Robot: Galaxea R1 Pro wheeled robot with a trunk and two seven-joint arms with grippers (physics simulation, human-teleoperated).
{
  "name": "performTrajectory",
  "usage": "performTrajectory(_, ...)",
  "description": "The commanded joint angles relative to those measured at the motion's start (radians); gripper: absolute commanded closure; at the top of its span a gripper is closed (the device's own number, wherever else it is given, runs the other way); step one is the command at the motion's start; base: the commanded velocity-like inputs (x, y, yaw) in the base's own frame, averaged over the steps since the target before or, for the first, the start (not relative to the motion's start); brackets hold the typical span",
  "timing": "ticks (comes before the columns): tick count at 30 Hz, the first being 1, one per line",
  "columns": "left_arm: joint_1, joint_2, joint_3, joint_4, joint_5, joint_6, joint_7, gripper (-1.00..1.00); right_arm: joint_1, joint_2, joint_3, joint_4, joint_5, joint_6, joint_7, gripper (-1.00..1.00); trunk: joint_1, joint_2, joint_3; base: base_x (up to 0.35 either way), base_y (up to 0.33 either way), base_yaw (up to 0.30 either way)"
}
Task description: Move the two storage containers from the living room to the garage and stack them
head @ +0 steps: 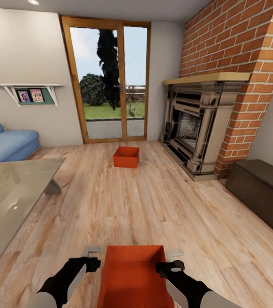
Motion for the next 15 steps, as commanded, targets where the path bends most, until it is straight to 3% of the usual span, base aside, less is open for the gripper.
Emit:
performTrajectory(1,-0.005,-0.014,-0.007,0.024,0.009,-0.014,0.003,-1.00,-0.001,0.000,0.007,0.001,-0.004,0.004,-0.008,-1.00,0.000,-0.001,-0.003,0.000,0.000,0.068)
performTrajectory(2,-0.010,-0.038,-0.008,0.063,0.008,-0.043,-0.004,-1.00,-0.001,0.003,0.007,0.008,-0.005,0.002,-0.006,-1.00,0.000,-0.001,-0.004,0.000,0.000,0.068)
performTrajectory(4,-0.012,-0.048,-0.008,0.082,0.008,-0.055,-0.006,-1.00,-0.001,0.006,0.006,0.012,-0.006,0.001,-0.003,-1.00,0.000,-0.001,-0.007,0.000,0.000,0.068)
performTrajectory(10,-0.013,-0.058,-0.009,0.188,0.008,-0.125,-0.009,-1.00,-0.001,0.006,0.006,0.020,-0.009,-0.041,0.001,-1.00,0.000,-0.001,-0.017,0.000,0.000,0.068)
performTrajectory(15,-0.014,-0.066,-0.009,0.210,0.007,-0.149,-0.009,-1.00,-0.001,-0.002,0.006,0.054,-0.010,-0.060,0.005,-1.00,0.000,-0.001,-0.025,0.000,0.000,0.057)
